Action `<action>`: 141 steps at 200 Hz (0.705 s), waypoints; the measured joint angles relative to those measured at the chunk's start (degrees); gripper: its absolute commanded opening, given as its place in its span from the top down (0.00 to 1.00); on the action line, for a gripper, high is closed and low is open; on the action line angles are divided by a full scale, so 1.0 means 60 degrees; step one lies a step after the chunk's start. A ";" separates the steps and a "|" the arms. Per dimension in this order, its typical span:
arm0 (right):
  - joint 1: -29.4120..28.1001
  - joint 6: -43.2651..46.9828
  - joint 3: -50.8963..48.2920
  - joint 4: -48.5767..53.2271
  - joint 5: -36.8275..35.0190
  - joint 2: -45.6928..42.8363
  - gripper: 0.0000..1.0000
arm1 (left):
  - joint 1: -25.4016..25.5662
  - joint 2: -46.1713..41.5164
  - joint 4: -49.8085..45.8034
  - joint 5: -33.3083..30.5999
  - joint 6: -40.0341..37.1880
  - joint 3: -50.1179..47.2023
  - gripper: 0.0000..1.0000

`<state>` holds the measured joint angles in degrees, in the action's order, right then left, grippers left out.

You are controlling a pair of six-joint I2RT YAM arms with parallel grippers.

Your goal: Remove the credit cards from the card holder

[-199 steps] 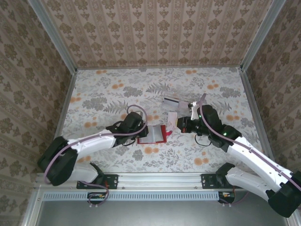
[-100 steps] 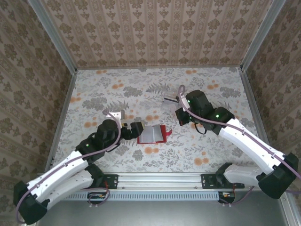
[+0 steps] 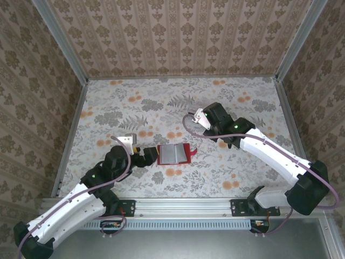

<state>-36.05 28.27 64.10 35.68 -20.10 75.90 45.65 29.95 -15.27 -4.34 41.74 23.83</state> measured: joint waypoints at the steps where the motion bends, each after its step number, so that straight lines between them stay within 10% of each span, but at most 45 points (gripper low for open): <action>1: 0.0000 0.0036 -0.0004 -0.0011 -0.0011 0.0007 1.00 | 0.0000 -0.0011 0.0000 0.0000 0.0000 -0.0007 0.00; 141: 0.0838 0.2656 -0.0102 -0.1457 -0.0645 0.1843 1.00 | -0.0011 -0.0648 -0.0397 -0.0004 0.0004 -0.0361 0.00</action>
<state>-31.03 44.21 63.48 26.94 -23.97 86.96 45.58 26.06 -17.65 -4.36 41.76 21.67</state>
